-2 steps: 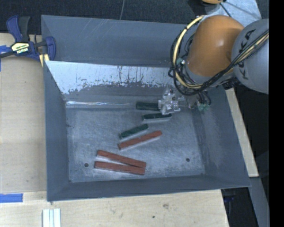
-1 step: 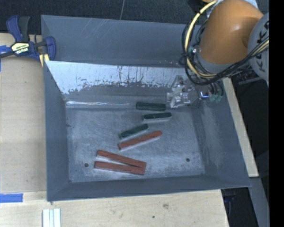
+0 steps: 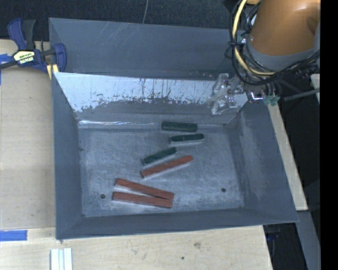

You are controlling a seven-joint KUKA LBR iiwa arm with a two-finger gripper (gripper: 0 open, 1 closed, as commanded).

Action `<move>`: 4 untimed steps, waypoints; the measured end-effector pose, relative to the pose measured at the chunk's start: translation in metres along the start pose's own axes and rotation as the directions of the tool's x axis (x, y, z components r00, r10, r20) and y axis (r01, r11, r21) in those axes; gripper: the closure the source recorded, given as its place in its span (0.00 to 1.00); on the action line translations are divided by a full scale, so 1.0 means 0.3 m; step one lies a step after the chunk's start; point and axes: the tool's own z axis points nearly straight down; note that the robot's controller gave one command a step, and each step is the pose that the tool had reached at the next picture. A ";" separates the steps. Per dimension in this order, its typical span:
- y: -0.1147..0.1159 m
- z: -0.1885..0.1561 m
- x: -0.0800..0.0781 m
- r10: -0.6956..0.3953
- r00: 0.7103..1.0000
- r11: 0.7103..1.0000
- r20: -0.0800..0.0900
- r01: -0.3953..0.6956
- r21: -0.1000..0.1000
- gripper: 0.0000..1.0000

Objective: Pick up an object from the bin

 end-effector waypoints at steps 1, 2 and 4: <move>0.047 0.356 0.229 -0.266 0.964 0.964 0.004 0.266 0.001 0.00; 0.052 0.384 0.251 -0.271 0.963 0.963 -0.001 0.271 -0.001 0.00; 0.132 0.680 0.121 -0.384 0.923 0.923 0.018 0.384 0.009 1.00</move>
Offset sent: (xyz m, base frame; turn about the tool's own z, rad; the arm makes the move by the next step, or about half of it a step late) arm 0.0000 0.0000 0.0000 0.0000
